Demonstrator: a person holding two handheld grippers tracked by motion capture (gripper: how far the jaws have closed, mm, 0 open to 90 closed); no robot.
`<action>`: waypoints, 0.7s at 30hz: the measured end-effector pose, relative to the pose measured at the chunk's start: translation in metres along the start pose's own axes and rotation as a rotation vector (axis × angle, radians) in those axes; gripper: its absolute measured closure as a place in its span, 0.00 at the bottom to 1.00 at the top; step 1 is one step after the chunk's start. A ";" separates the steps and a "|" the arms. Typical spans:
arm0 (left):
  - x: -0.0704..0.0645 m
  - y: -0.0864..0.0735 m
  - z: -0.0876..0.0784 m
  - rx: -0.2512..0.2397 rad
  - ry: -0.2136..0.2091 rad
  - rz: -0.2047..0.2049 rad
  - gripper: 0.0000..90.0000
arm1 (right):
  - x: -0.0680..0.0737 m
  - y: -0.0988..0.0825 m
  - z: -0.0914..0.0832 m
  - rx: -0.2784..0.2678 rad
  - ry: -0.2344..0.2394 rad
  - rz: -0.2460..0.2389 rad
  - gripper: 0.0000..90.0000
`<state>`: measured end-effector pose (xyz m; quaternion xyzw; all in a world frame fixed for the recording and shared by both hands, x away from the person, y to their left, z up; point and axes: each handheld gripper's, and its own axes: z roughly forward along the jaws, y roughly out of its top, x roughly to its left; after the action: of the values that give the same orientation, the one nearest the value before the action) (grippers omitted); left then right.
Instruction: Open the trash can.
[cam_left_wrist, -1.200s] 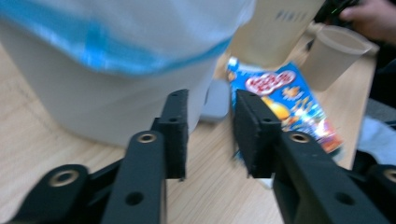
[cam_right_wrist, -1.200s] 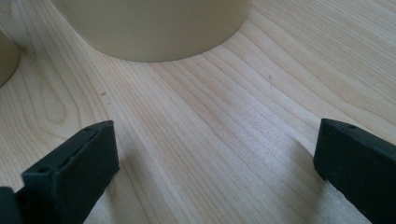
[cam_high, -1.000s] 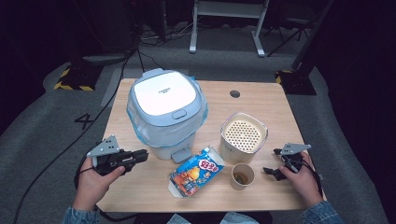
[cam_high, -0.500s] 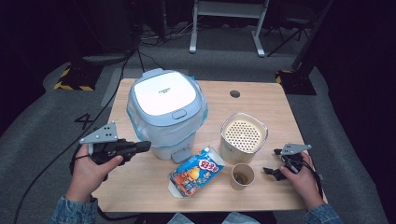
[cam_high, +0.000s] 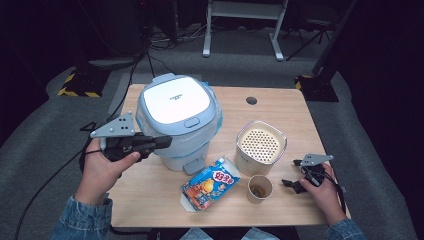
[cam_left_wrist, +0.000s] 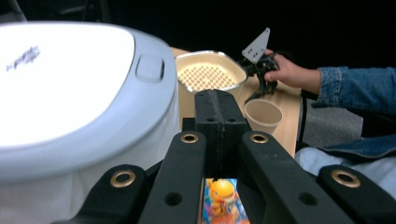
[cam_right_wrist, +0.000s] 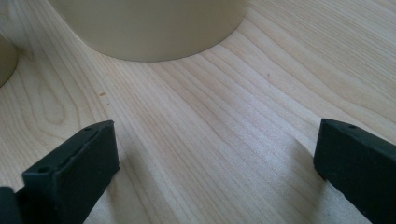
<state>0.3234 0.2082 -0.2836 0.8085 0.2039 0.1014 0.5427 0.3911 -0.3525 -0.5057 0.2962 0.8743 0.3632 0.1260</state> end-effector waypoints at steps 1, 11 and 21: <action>0.000 0.005 0.004 -0.005 -0.002 0.008 1.00 | 0.000 0.000 0.000 0.000 -0.001 0.002 0.00; 0.013 0.024 0.040 -0.011 0.024 0.010 1.00 | 0.000 0.000 0.000 0.001 -0.003 0.004 0.00; 0.023 0.024 0.064 0.040 0.075 -0.014 1.00 | 0.000 0.000 0.000 0.000 -0.003 0.003 0.00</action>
<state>0.3740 0.1571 -0.2881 0.8135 0.2318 0.1234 0.5190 0.3908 -0.3525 -0.5057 0.2981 0.8738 0.3627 0.1268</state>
